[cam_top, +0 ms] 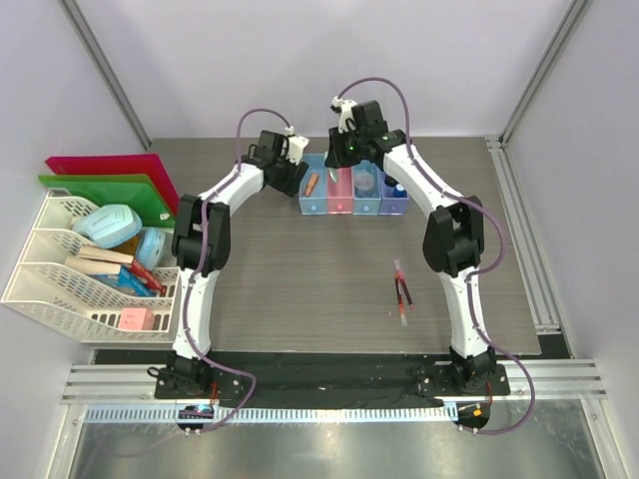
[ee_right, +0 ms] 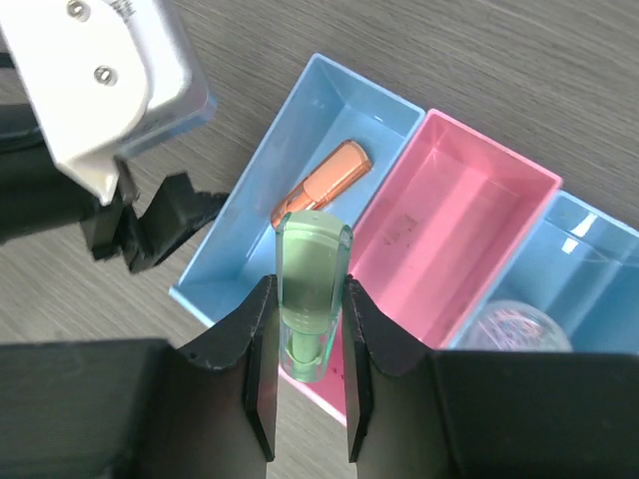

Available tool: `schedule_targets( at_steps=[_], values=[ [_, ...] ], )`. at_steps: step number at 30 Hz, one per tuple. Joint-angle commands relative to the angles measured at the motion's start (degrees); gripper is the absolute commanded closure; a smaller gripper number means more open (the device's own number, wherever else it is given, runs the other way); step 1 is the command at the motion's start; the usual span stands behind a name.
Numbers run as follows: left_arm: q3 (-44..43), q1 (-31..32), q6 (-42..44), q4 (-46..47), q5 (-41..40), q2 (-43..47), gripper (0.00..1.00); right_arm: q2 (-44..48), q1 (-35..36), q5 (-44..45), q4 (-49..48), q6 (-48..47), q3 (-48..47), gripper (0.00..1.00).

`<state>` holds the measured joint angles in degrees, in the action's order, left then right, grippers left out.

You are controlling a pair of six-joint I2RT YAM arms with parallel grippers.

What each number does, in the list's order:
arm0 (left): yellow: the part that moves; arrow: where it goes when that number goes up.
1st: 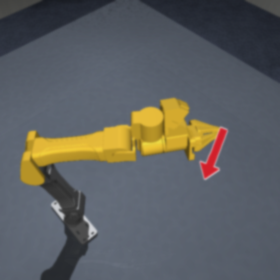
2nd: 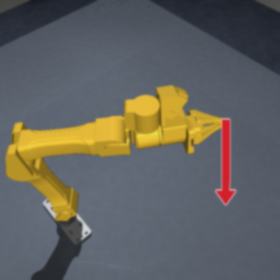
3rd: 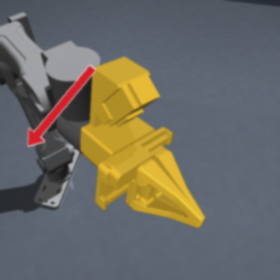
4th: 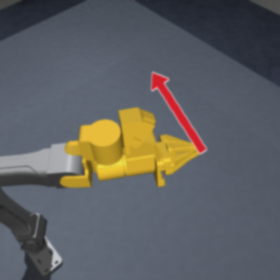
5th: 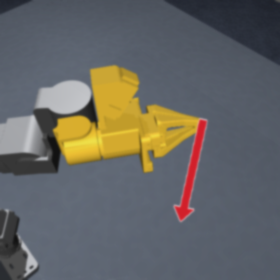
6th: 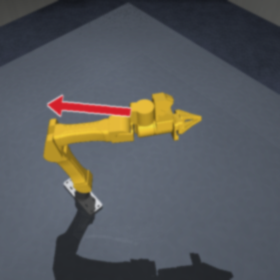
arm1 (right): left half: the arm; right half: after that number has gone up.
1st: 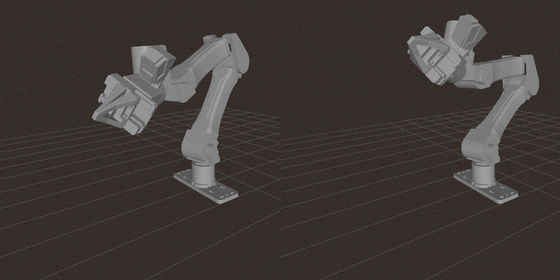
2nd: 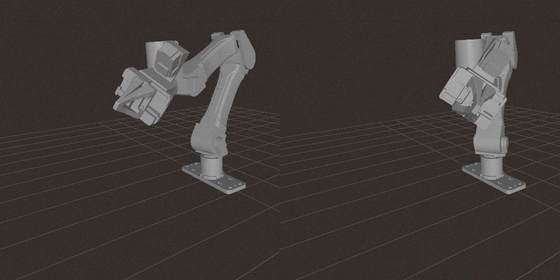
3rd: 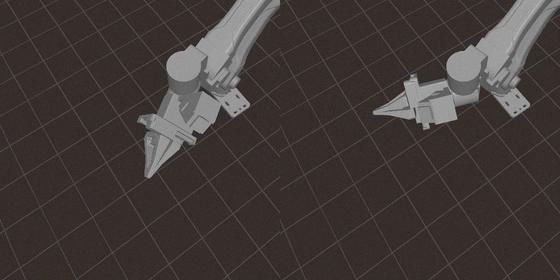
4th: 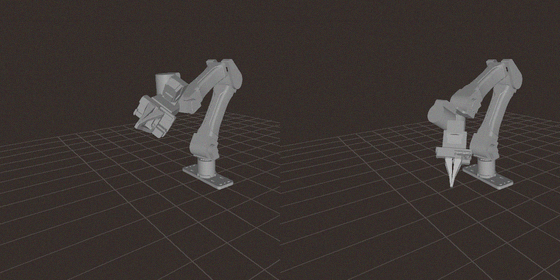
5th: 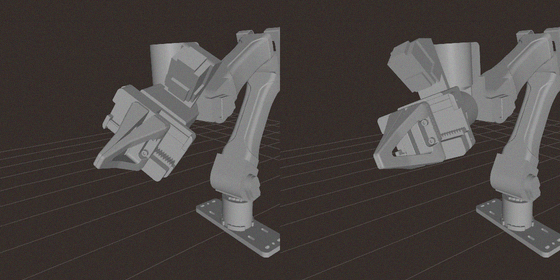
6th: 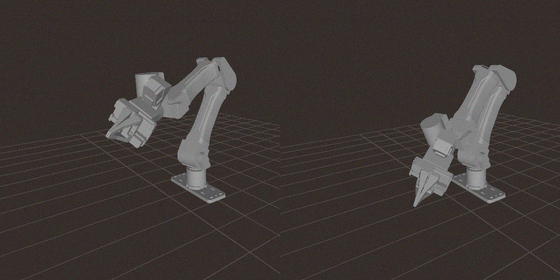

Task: Sort the stationery into containers
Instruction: Move the storage box to the center of the board, then place the stationery in the storage box.

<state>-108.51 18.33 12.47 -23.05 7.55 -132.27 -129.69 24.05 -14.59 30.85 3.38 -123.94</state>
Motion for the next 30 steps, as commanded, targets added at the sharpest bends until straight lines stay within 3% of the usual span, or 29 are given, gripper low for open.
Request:
schedule_targets(
  at_steps=[1, 8, 25, 30],
  values=[
    [-1.53, 2.85, -0.34, 0.81, 2.29, 1.31, 0.35, -1.18, 0.38, -0.79, -4.04, 0.22, -2.80, 0.99],
    [0.05, 3.38, -0.87, 1.86, -0.17, 1.83, 0.34, -3.29, 0.47, -1.93, -5.80, 1.63, -3.24, 0.99],
    [21.84, -4.17, -6.14, 8.11, 0.53, 19.85, 0.34, -10.76, 1.35, -1.76, -6.94, 2.42, -5.79, 0.98],
    [24.66, -5.06, -5.70, 8.37, 1.76, 23.89, 0.33, -10.33, 1.70, -1.32, -6.86, 1.81, -3.95, 0.79]
  ],
)
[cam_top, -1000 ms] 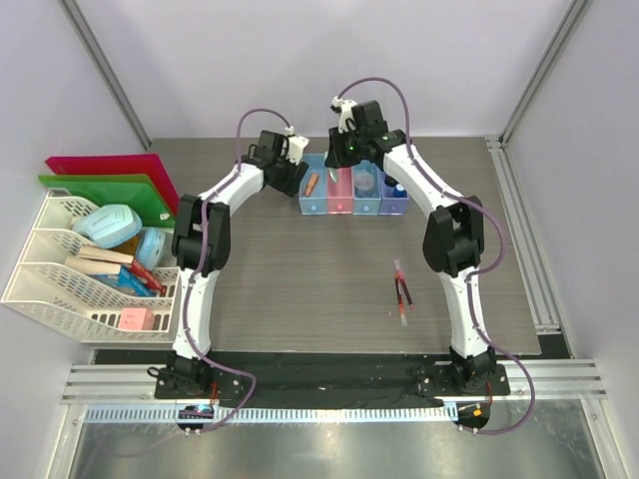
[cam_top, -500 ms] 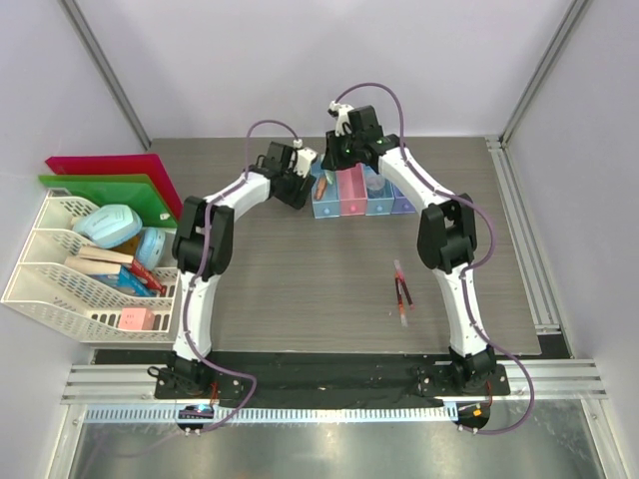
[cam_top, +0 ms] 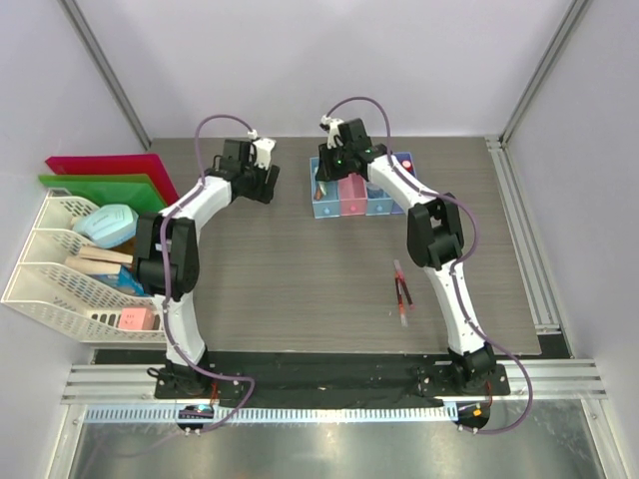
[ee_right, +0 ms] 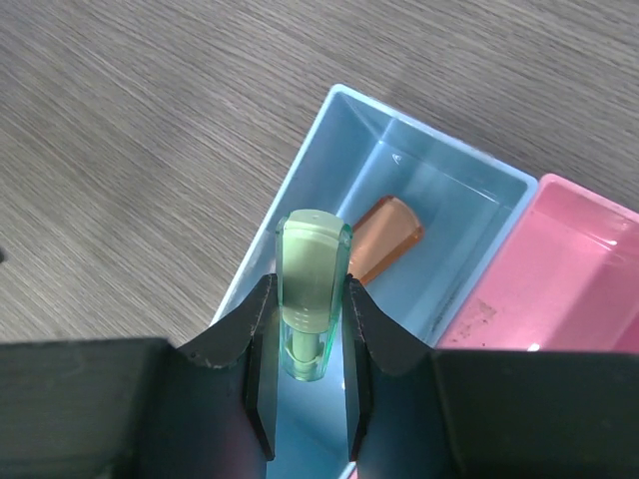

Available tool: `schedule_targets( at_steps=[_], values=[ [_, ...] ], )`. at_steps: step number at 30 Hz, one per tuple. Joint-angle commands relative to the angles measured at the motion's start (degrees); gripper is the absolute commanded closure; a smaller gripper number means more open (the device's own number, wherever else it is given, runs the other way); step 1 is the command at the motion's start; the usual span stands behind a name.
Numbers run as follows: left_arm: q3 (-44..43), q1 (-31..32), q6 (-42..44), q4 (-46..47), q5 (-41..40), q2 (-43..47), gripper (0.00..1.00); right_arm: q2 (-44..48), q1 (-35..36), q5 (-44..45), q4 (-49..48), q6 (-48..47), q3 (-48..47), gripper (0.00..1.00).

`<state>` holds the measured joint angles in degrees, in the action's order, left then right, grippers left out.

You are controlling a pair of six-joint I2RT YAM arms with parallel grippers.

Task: Sort the stationery into containers
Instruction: Place the stationery in the storage box, then move the storage box to the center of the board.

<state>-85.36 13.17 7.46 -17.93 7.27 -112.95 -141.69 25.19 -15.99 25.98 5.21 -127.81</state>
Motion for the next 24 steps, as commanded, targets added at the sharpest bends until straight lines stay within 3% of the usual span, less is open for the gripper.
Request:
schedule_targets(
  at_steps=[1, 2, 5, 10, 17, 24],
  values=[
    [1.78, 0.10, -0.70, 3.08, 2.57, 5.01, 0.33, 1.94, 0.56, 0.17, -2.07, -0.20, 0.28, 0.74],
    [2.47, 0.10, -0.78, 3.17, 2.92, 5.54, 0.33, 2.12, 0.47, 0.34, -1.98, -0.64, 0.89, 0.65],
    [3.53, 0.10, -0.87, 2.99, 3.72, 7.03, 0.33, 3.61, 0.65, 0.52, -1.98, -0.99, 2.55, 0.52],
    [5.55, 0.10, -1.31, 2.64, 4.51, 9.75, 0.33, 8.78, 0.65, 1.22, -1.89, -1.78, 6.25, 0.42],
    [6.00, 0.72, -3.68, 2.55, 5.65, 13.45, 0.33, 21.26, 0.13, 7.54, -1.37, -4.24, 16.17, 0.40],
    [1.61, 7.29, -4.39, 2.03, 3.03, 11.00, 0.34, 27.16, -6.36, 15.72, 5.39, -6.71, 18.29, 0.44]
  ],
)
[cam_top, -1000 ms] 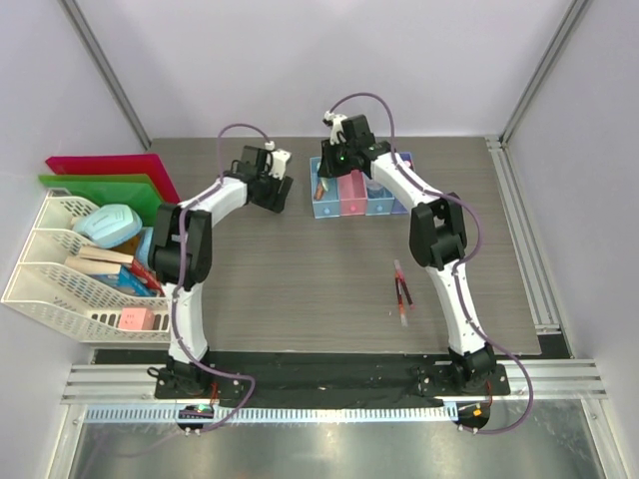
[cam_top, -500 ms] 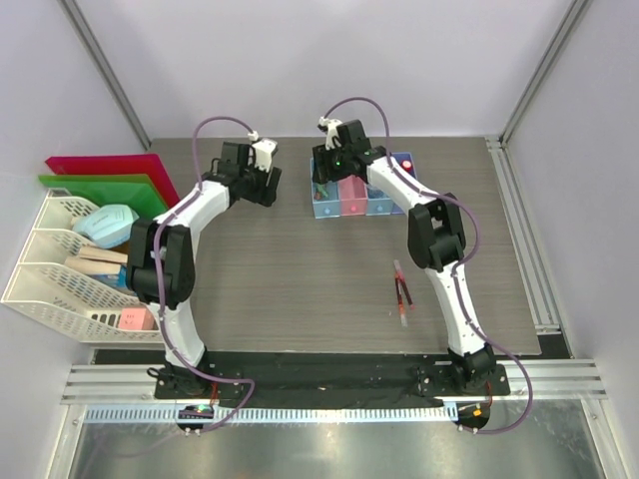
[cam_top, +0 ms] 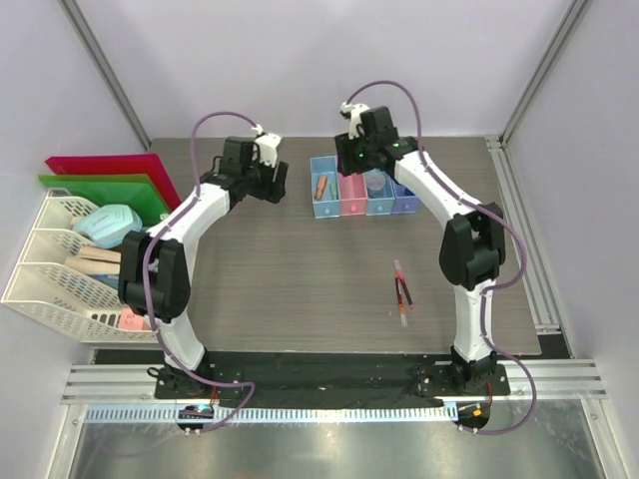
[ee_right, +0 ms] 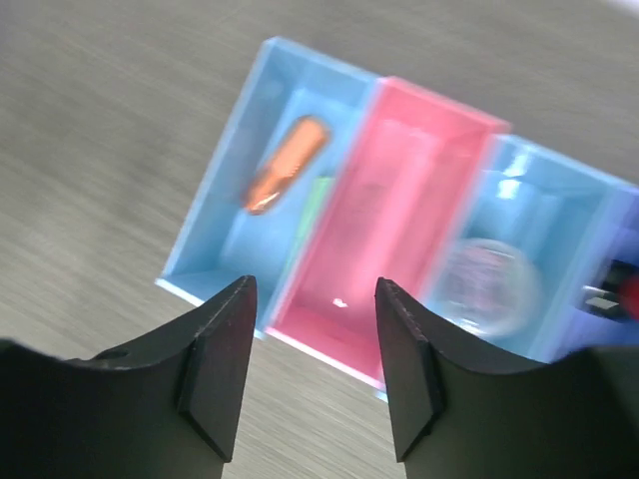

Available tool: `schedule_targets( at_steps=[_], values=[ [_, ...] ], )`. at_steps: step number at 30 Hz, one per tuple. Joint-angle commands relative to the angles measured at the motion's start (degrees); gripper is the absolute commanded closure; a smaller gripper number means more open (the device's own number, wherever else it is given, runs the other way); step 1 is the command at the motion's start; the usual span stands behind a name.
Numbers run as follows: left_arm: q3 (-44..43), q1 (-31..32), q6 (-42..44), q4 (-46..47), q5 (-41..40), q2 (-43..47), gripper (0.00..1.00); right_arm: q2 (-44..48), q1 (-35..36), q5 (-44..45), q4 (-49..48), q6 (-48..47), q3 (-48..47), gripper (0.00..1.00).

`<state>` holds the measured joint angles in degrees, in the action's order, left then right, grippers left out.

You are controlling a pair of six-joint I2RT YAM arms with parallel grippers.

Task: Sort the stationery into containers
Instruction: Move the storage box to the center of the board.

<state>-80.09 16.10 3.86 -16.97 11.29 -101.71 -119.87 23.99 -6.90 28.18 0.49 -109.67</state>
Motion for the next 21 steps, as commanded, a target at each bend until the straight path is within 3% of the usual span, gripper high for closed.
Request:
schedule_targets(
  at_steps=[1, 10, 21],
  values=[
    [-5.14, 5.16, -0.69, 0.89, -1.79, -1.11, 0.33, 5.79, -6.40, 6.63, 3.54, -1.99, 0.59, 0.45],
    [-17.80, 7.02, -0.96, -1.83, -6.10, -13.85, 0.34, 3.16, -19.40, 7.87, 4.60, -4.09, 1.04, 0.49],
    [-20.72, 8.34, 0.45, -2.72, -8.74, -18.96, 0.34, -4.49, -21.61, 0.22, 4.77, -5.33, -3.10, 0.58]
  ],
)
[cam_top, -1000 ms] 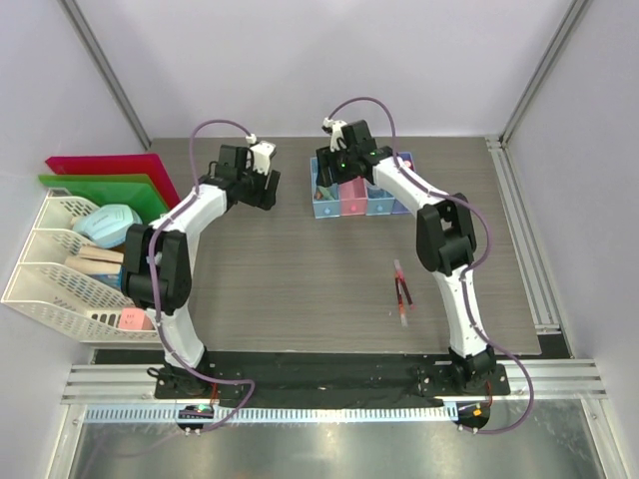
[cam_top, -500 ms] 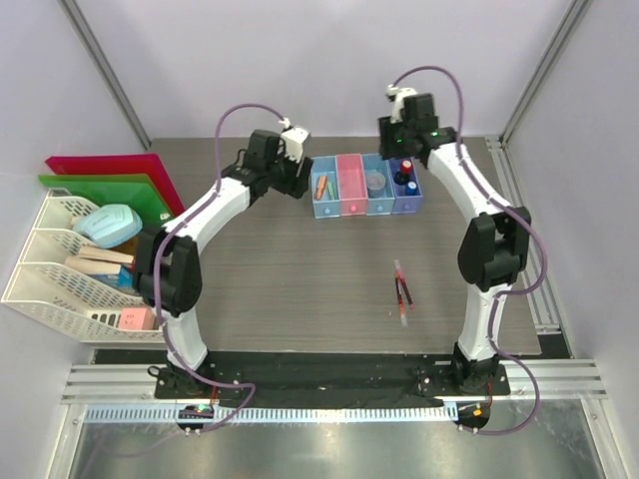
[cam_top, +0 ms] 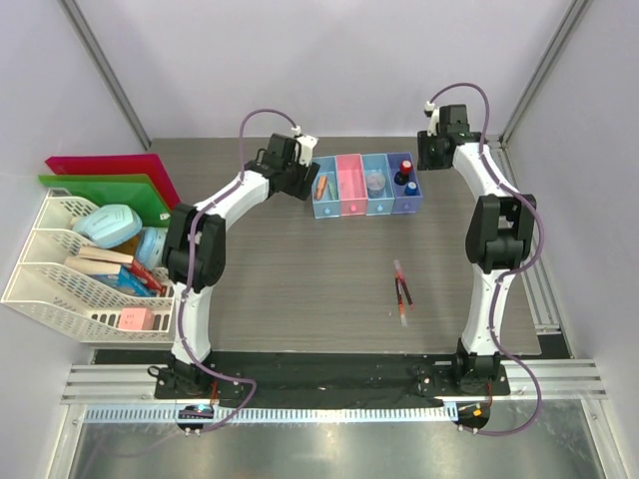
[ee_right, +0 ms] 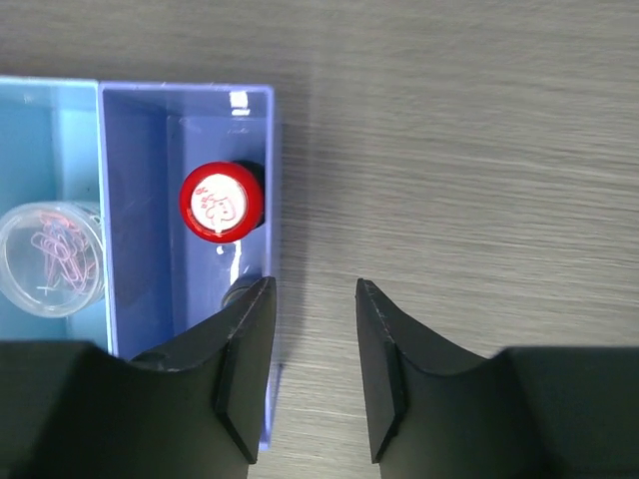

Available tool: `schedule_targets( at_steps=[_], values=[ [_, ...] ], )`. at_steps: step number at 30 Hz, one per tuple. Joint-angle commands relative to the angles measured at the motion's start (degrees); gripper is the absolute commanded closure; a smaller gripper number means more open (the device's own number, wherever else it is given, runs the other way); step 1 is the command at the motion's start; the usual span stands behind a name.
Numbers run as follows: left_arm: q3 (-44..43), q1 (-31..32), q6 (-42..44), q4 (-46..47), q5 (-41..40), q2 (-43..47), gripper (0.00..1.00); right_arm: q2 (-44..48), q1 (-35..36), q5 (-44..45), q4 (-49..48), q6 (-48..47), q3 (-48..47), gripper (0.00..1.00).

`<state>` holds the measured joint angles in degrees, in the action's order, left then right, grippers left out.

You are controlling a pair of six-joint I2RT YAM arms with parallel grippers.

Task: Sort the stationery into containers
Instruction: Move the storage box to the center of the board.

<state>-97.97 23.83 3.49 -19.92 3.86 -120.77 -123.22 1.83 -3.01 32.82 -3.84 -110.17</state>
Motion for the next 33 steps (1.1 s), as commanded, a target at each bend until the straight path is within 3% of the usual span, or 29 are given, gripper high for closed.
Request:
schedule_targets(
  at_steps=[1, 20, 33],
  values=[
    [-2.84, 0.60, 1.17, 0.24, -1.31, -0.16, 0.34, -1.49, 0.55, -3.94, 0.05, -1.09, -2.33, 0.58],
    [-2.84, 1.83, 2.49, 0.06, -1.48, -2.80, 0.34, -3.08, 0.46, -5.96, -2.85, -1.09, 2.85, 0.77],
    [-3.54, 1.92, 1.70, 1.73, -1.40, 4.49, 0.33, -1.41, 0.46, -7.01, -3.72, -0.91, 5.93, 0.83]
  ],
)
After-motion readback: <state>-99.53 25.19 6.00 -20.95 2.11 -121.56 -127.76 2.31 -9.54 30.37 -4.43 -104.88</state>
